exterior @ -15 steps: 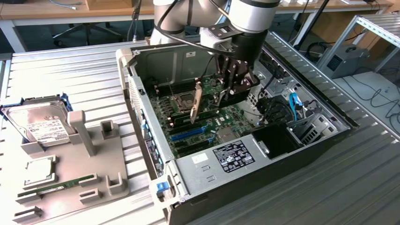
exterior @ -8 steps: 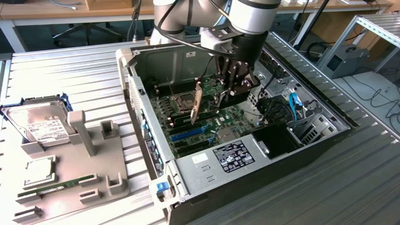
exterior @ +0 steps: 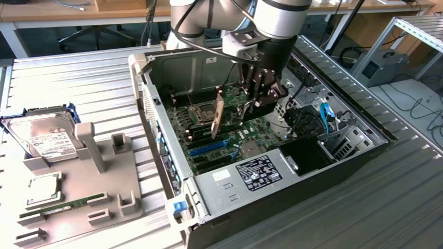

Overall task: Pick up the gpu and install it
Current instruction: 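Insert the gpu into the slot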

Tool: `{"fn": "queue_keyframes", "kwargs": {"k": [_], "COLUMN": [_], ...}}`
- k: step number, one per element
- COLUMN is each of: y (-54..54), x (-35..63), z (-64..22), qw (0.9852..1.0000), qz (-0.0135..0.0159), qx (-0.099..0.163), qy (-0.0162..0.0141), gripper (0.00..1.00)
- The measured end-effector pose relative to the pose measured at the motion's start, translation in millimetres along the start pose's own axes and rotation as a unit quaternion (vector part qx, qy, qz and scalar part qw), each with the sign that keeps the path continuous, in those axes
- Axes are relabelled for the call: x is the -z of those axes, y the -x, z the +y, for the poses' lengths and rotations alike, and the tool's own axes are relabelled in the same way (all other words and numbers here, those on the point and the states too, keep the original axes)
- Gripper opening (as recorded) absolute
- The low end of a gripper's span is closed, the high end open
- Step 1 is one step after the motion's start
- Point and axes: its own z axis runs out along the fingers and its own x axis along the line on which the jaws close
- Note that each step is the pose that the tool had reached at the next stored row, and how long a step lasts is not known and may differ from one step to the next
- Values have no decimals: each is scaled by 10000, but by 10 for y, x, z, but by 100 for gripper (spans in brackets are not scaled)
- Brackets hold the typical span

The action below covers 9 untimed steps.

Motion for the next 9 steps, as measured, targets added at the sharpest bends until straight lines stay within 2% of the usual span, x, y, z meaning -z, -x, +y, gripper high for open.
{"fn": "queue_keyframes", "kwargs": {"k": [9], "y": [-8], "x": [-7], "z": [52], "qw": [10000], "qz": [0], "qx": [0], "qy": [0], "gripper": [26]}}
